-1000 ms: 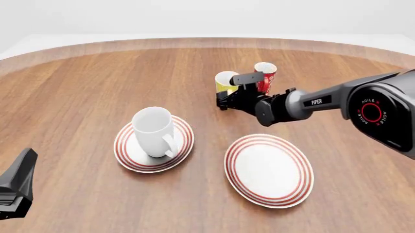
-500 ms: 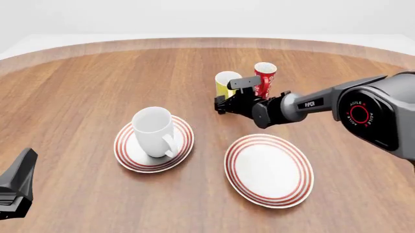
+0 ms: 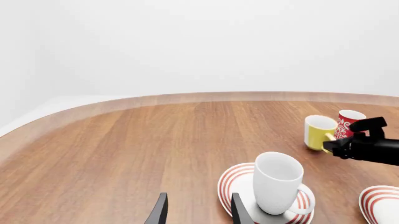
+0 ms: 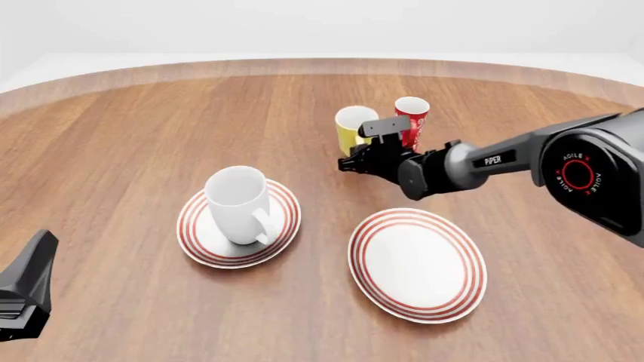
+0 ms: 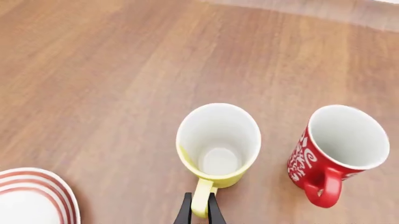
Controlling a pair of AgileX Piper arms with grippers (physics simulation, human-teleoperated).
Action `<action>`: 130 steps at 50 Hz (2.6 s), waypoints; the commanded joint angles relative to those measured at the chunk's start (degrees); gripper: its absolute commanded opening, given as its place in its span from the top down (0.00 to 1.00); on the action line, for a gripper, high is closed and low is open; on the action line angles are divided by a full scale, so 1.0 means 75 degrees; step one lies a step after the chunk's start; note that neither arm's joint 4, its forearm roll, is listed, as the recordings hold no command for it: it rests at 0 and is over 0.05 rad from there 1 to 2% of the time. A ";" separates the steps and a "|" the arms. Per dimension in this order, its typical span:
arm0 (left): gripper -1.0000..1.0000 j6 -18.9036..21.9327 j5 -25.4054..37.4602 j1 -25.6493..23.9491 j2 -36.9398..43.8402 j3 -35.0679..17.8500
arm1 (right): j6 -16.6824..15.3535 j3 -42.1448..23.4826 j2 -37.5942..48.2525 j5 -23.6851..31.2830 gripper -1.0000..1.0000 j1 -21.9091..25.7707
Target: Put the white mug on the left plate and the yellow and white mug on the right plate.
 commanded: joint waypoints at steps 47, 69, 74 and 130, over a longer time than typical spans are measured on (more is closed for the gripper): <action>0.00 0.0000 0.0000 0.0000 0.0000 0.0000 | 0.0001 0.4228 -0.3838 -0.1694 1.00 0.0257; 0.00 0.0000 0.0000 0.0000 0.0000 0.0000 | -0.0017 0.5758 -0.5879 -0.1295 1.00 0.0265; 0.00 0.0000 0.0000 0.0000 0.0000 0.0000 | 0.0051 0.6115 -0.6260 -0.1313 1.00 0.0248; 0.00 0.0000 0.0000 0.0000 0.0000 0.0000 | -0.0094 0.8827 -1.0388 0.0126 1.00 0.0642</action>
